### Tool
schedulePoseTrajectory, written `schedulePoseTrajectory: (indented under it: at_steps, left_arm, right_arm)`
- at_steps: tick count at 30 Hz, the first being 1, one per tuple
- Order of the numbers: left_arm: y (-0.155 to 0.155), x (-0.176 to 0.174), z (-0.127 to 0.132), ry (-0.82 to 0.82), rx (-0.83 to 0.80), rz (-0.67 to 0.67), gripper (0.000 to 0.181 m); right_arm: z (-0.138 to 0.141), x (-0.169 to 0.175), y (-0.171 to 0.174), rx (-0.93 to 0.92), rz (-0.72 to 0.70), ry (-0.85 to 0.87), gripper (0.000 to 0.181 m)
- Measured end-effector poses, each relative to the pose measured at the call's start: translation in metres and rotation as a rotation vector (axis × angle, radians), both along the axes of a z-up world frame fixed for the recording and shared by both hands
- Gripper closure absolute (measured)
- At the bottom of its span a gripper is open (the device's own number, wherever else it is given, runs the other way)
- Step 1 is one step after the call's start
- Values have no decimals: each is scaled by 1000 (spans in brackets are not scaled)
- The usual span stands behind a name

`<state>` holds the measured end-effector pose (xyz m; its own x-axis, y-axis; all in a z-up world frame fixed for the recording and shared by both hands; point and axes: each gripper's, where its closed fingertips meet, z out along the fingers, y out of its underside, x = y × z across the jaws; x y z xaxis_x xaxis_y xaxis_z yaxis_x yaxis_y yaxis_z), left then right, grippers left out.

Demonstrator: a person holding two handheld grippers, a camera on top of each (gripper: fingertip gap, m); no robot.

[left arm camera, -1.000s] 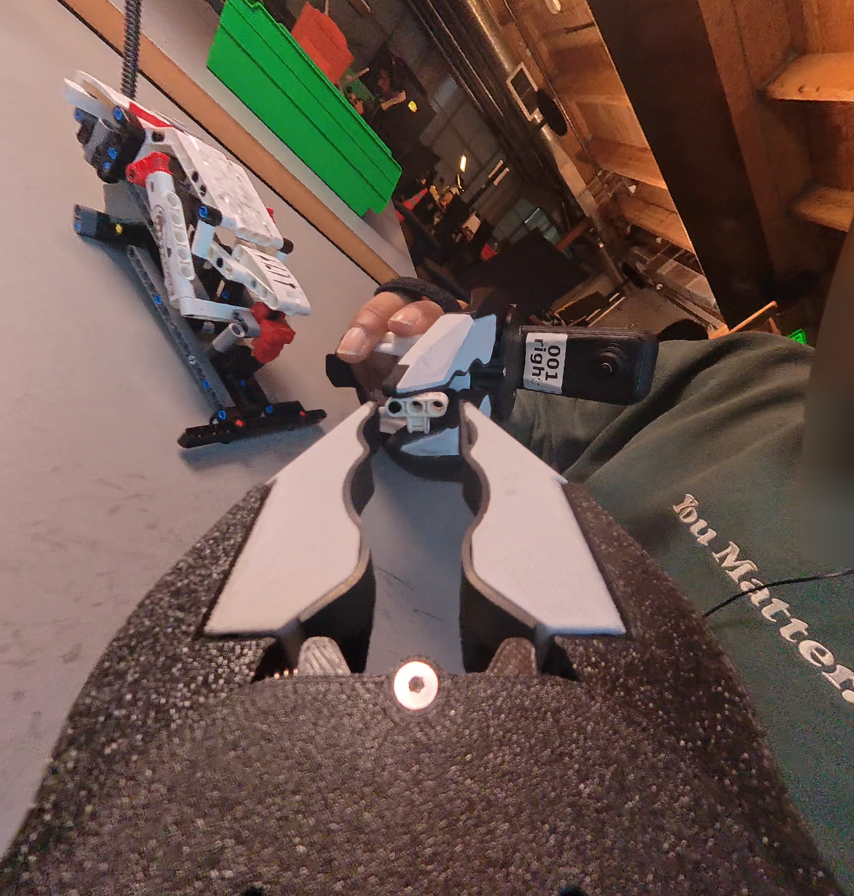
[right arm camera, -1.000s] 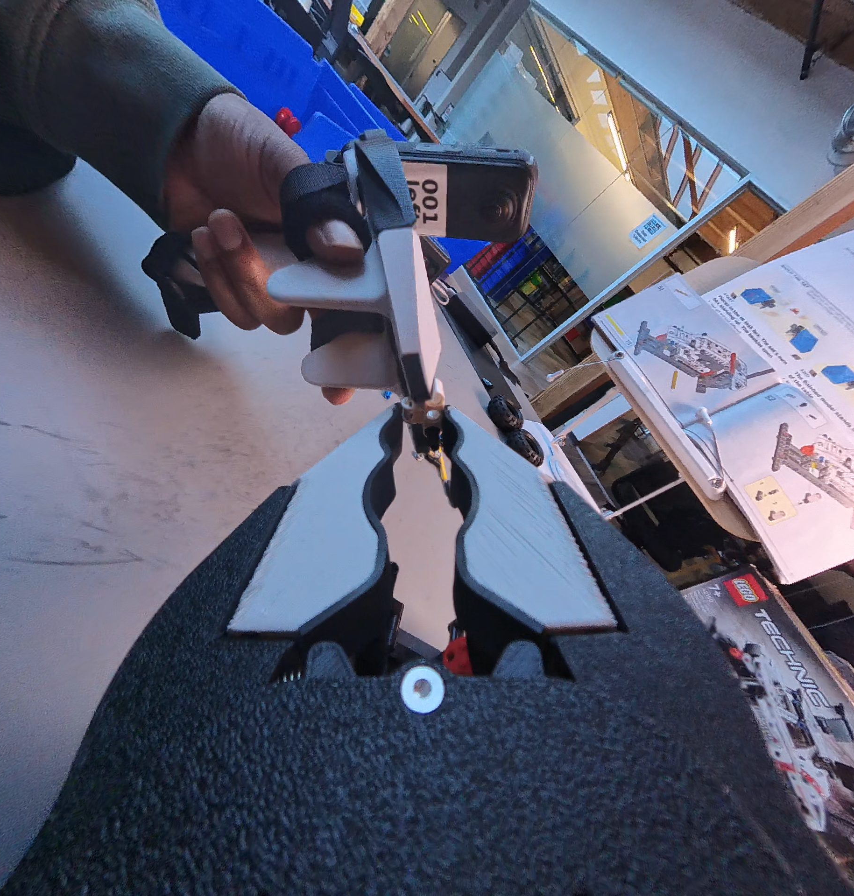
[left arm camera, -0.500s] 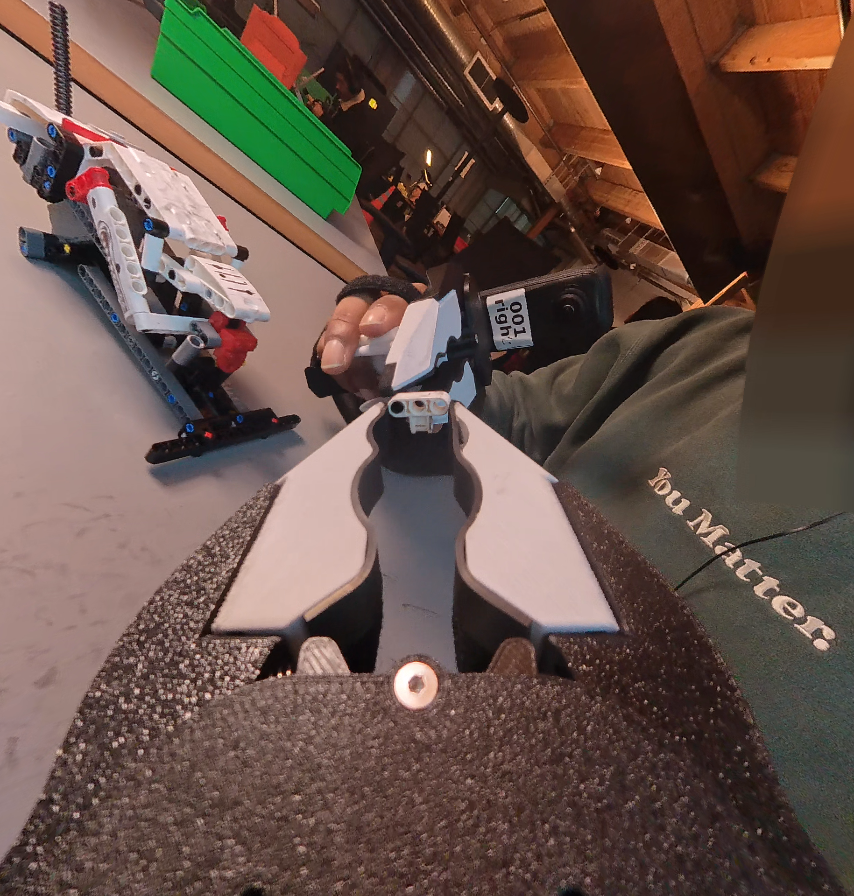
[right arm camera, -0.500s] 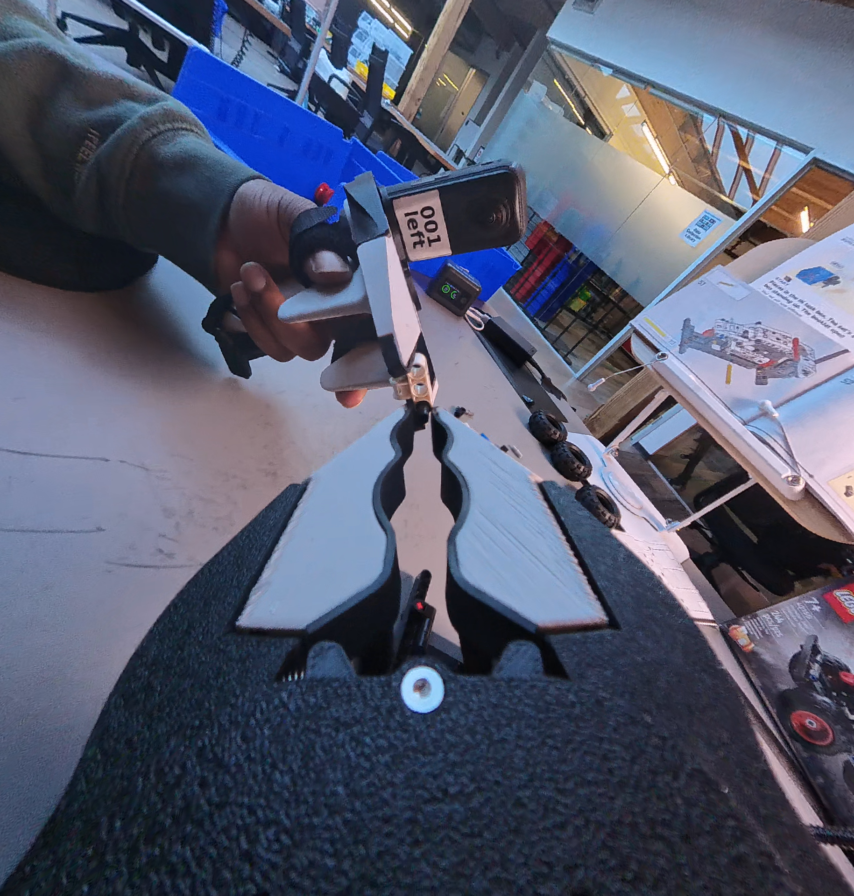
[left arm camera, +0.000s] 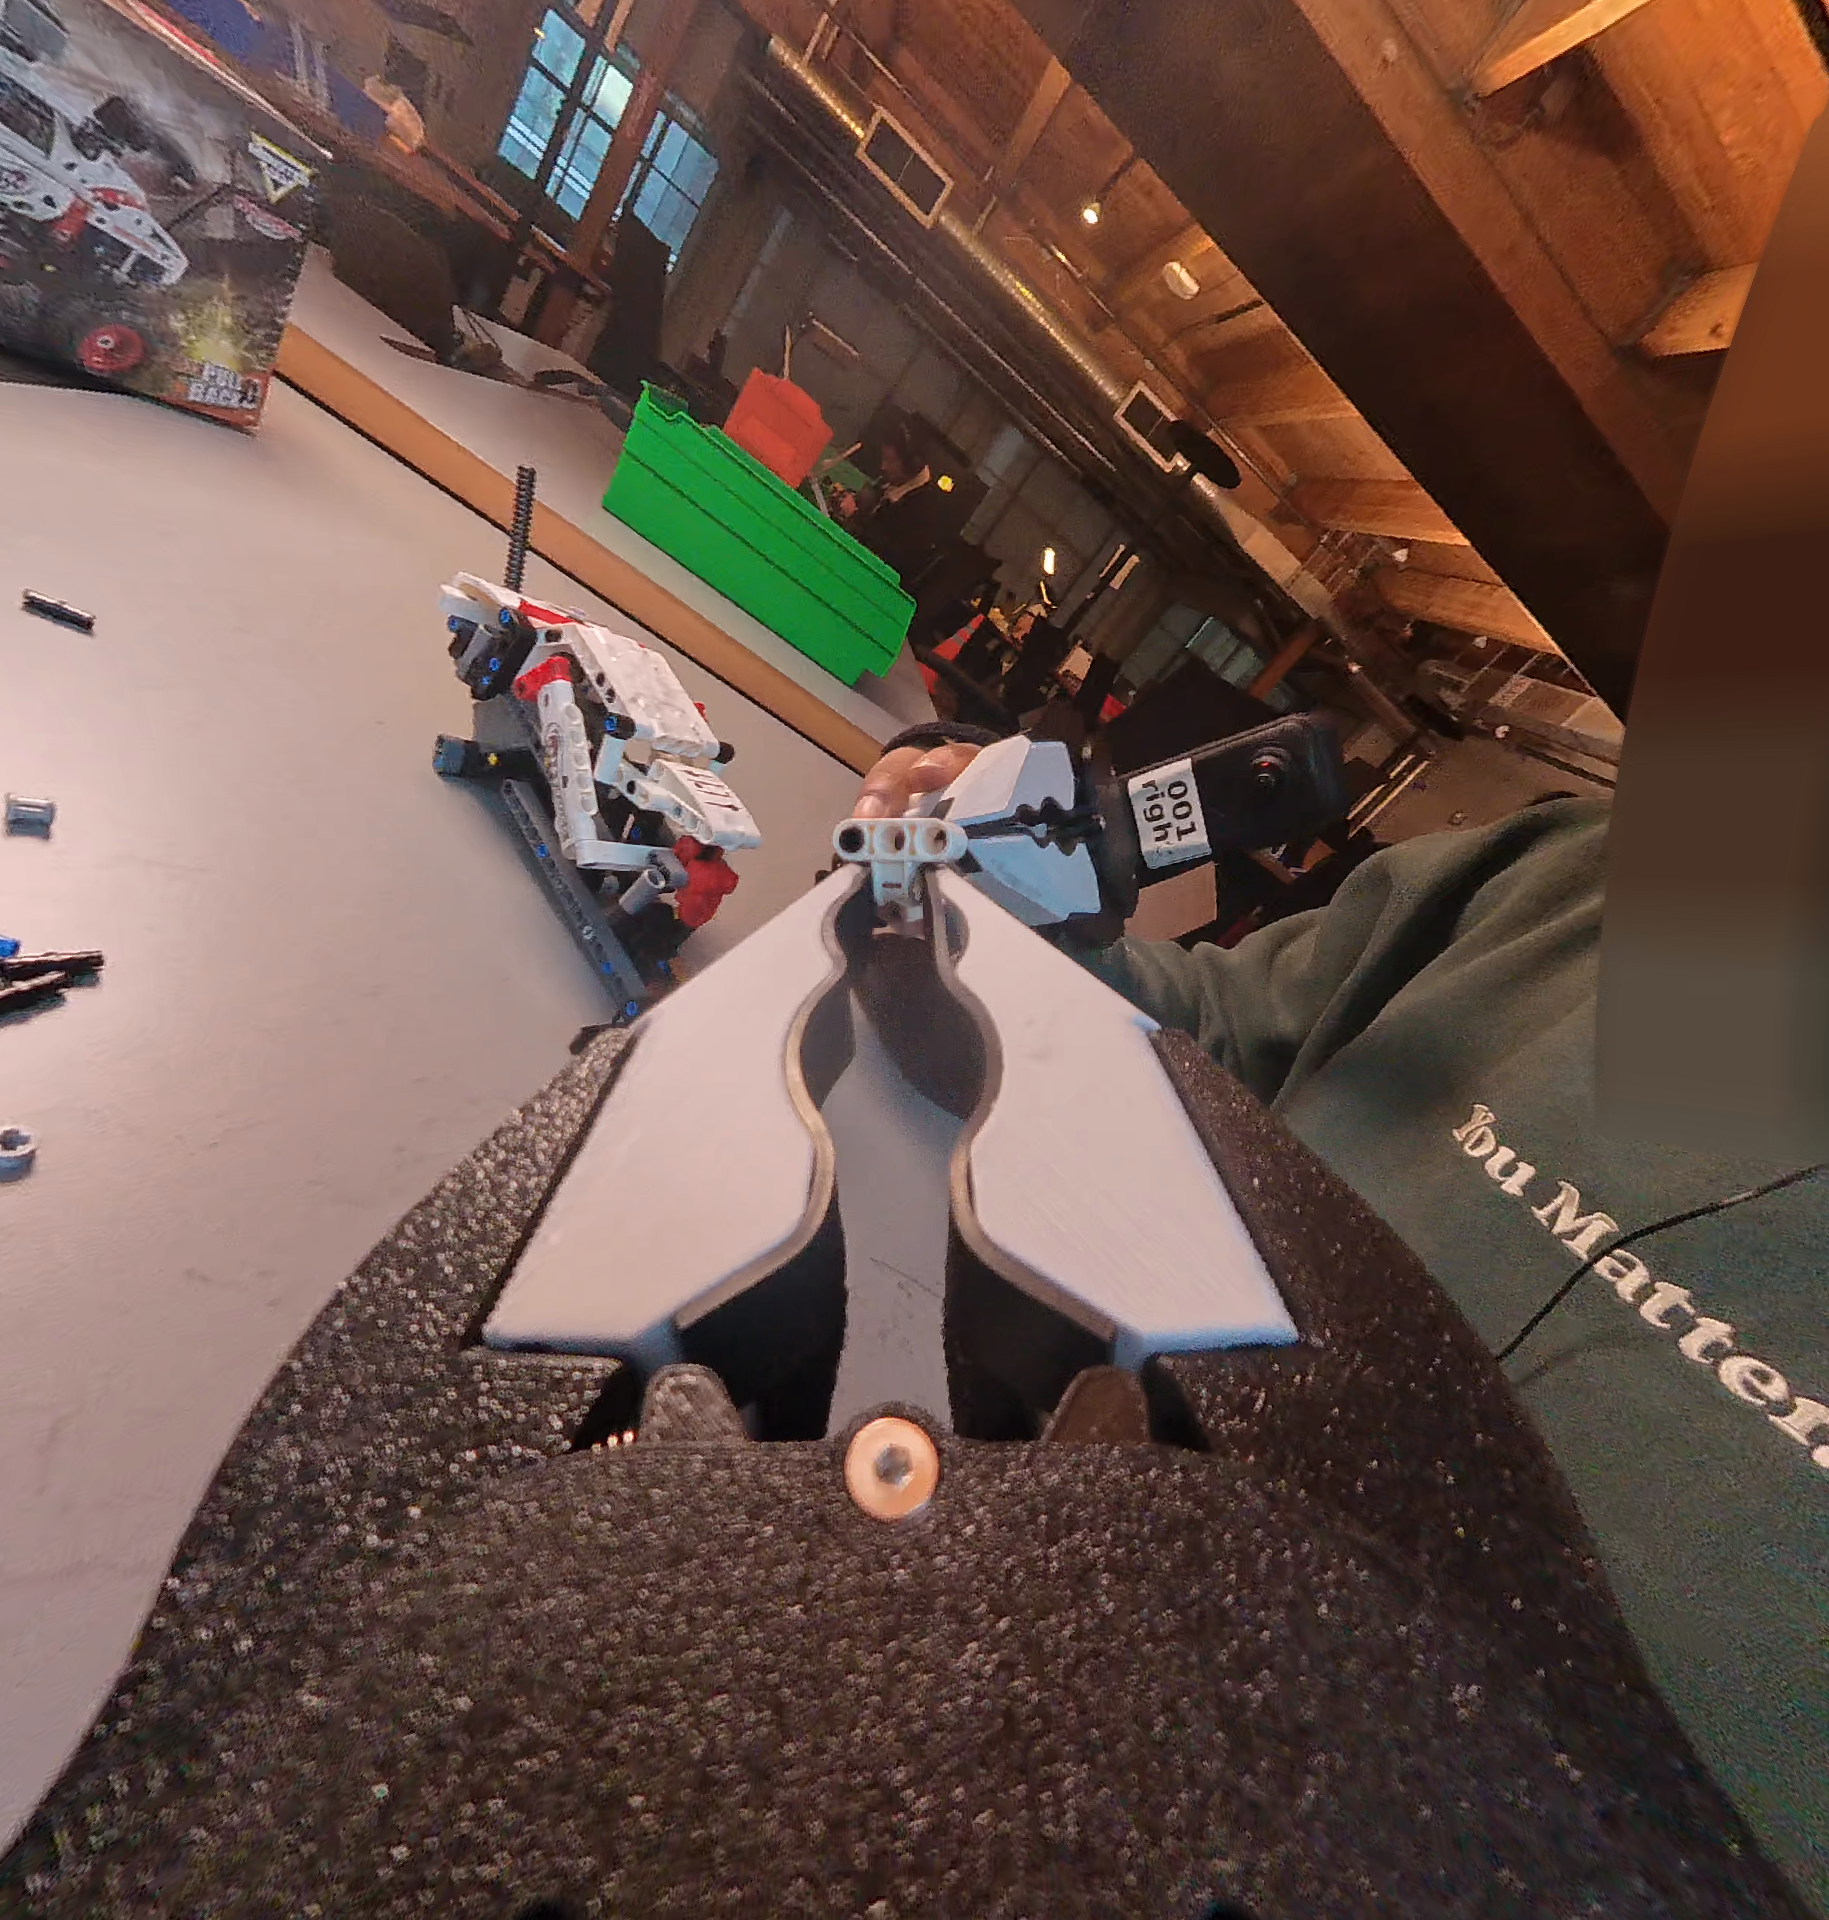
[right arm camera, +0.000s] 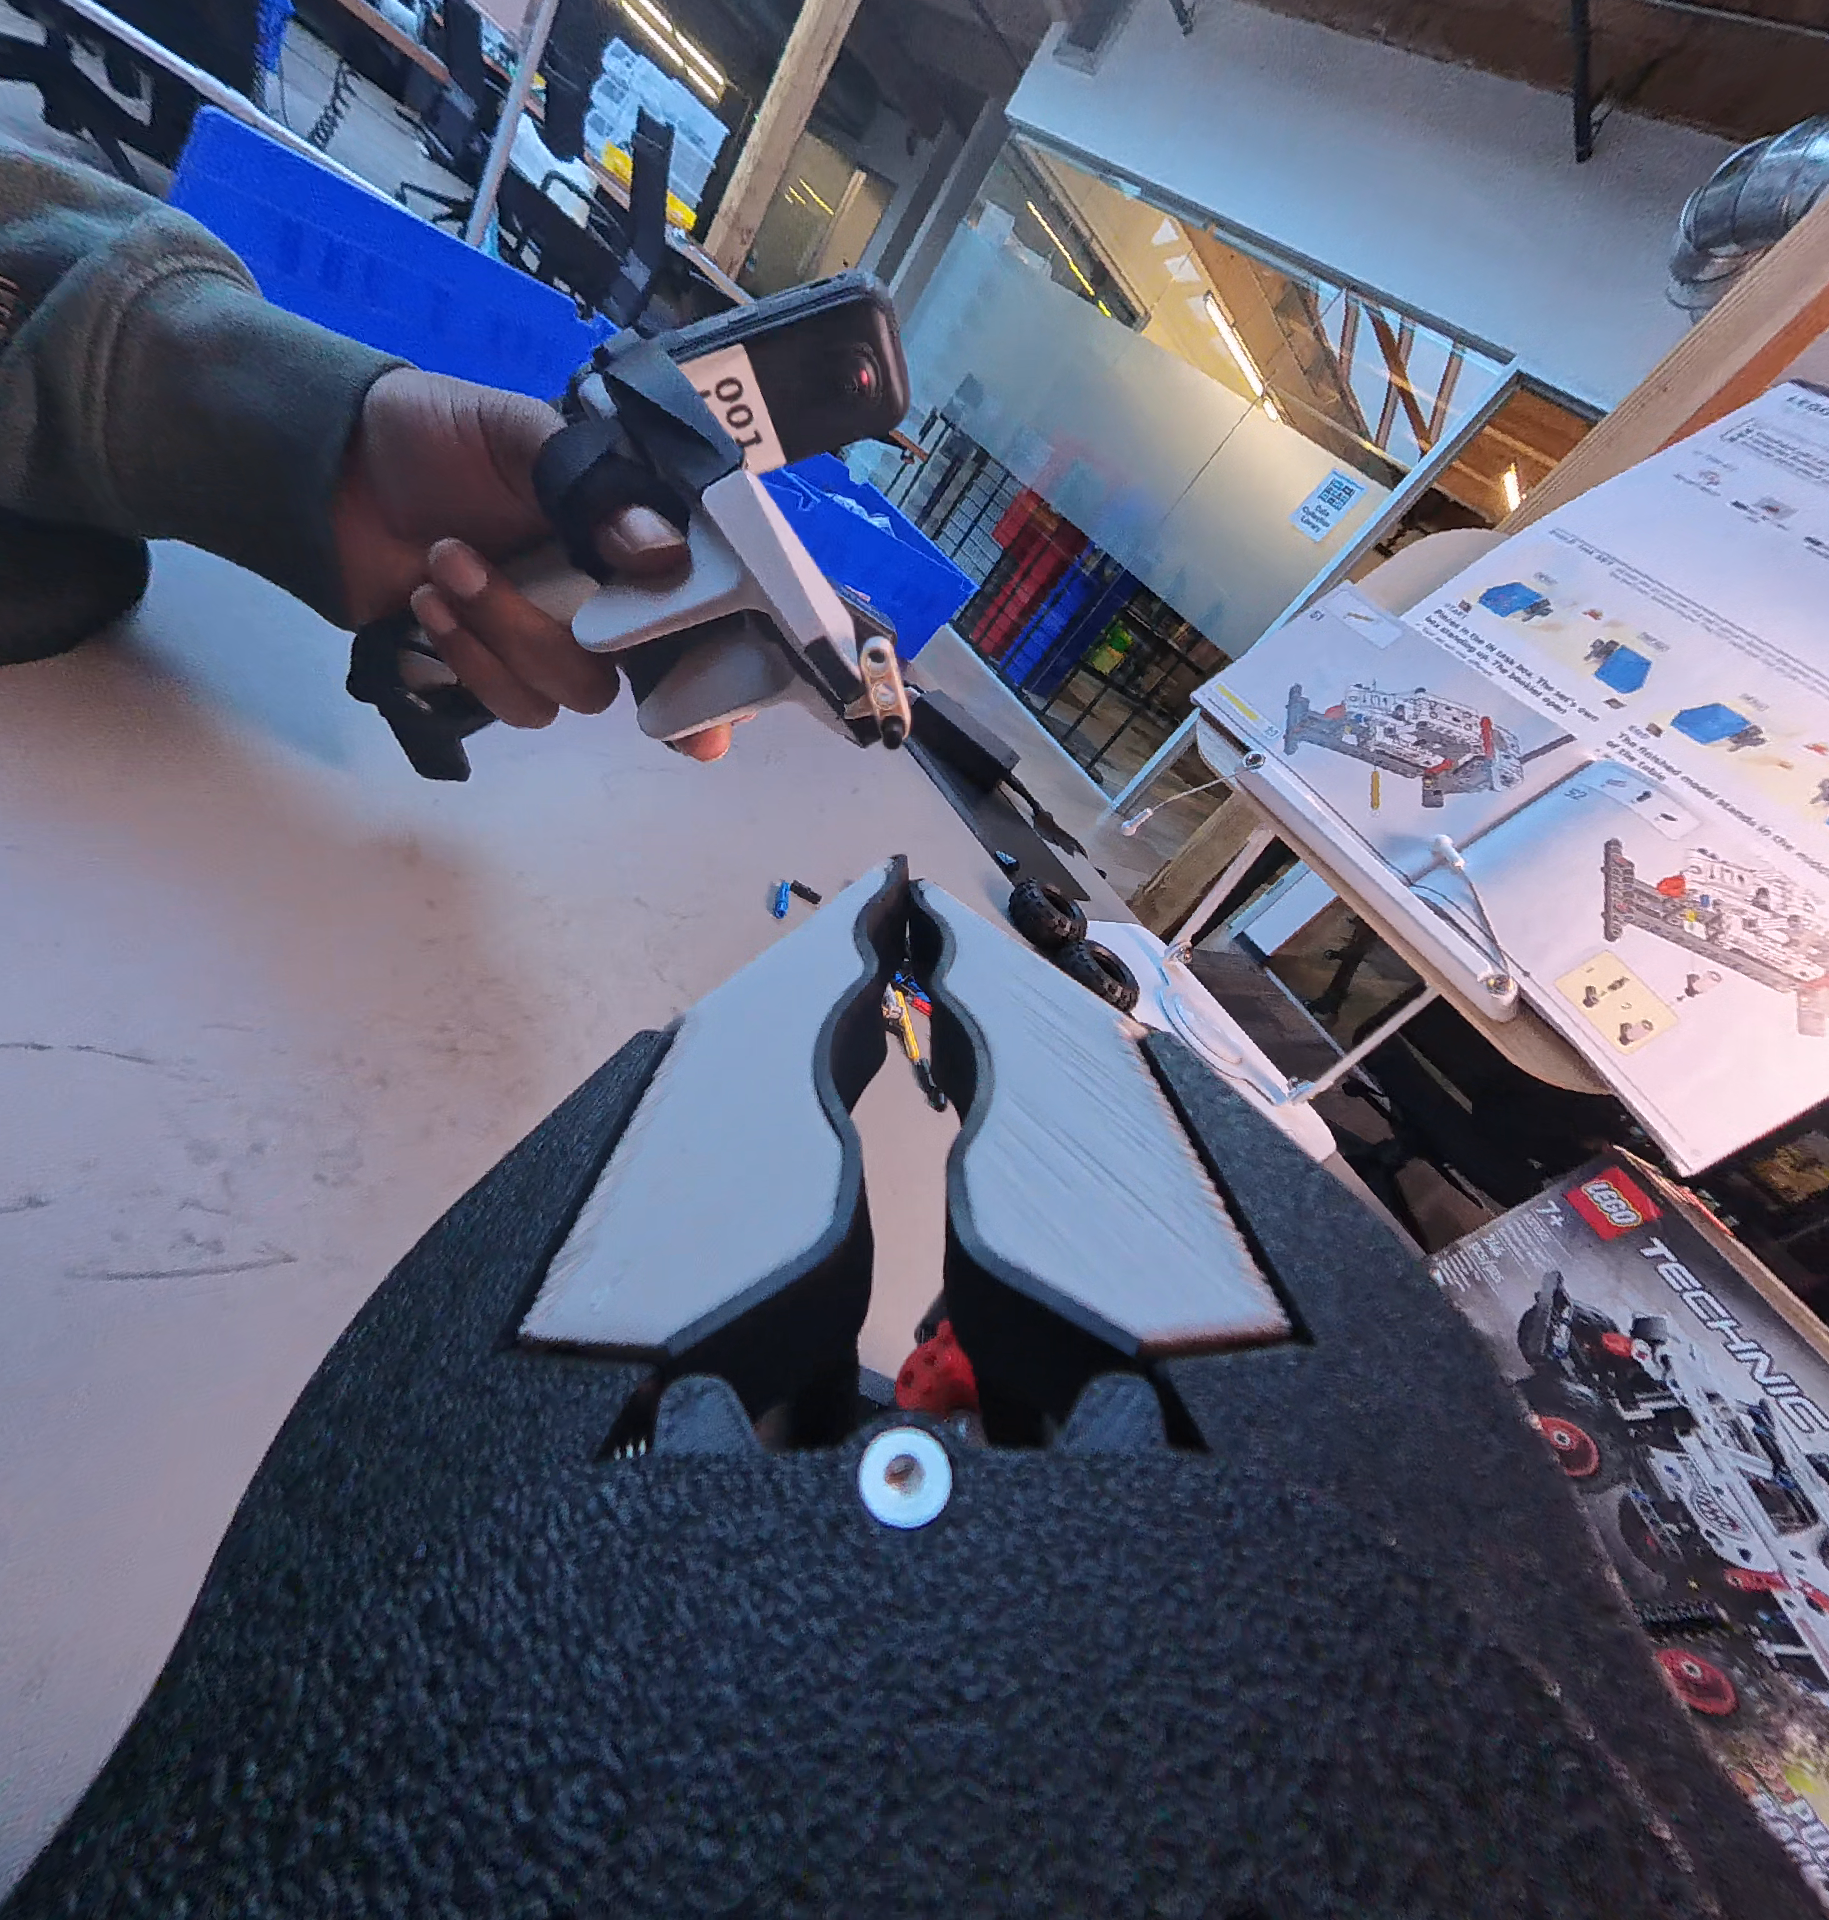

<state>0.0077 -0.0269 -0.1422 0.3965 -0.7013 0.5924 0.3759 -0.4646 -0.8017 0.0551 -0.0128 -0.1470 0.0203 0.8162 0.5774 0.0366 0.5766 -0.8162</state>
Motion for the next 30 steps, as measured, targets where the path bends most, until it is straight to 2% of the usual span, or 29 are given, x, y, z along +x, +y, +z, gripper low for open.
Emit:
schedulePoseTrajectory:
  at_steps: [3,6,12,19,26,28,29,30]
  left_arm:
    - [-3,9,-2,-14,-14,-42,173]
    - [-7,22,-5,-13,-30,-89,173]
    - [-9,41,-16,19,-71,-133,173]
    - [-7,40,-15,-26,-92,-121,173]
    - [14,25,-17,-6,-90,40,174]
    - [31,-36,-8,-73,-82,259,175]
    - [27,-54,-4,-35,-50,299,175]
    - [21,-54,-3,44,-13,300,174]
  right_arm:
    - [-6,-5,-2,7,-7,-10,181]
    - [-10,-10,-10,16,10,-36,168]
    - [-12,-15,-15,60,-9,-42,177]
    - [-10,-16,-11,96,-60,-52,179]
    - [-9,-19,0,91,-124,-51,180]
    - [4,-8,0,61,-120,7,181]
    - [2,-6,2,58,-130,-3,180]
    - [0,-5,4,63,-139,-7,180]
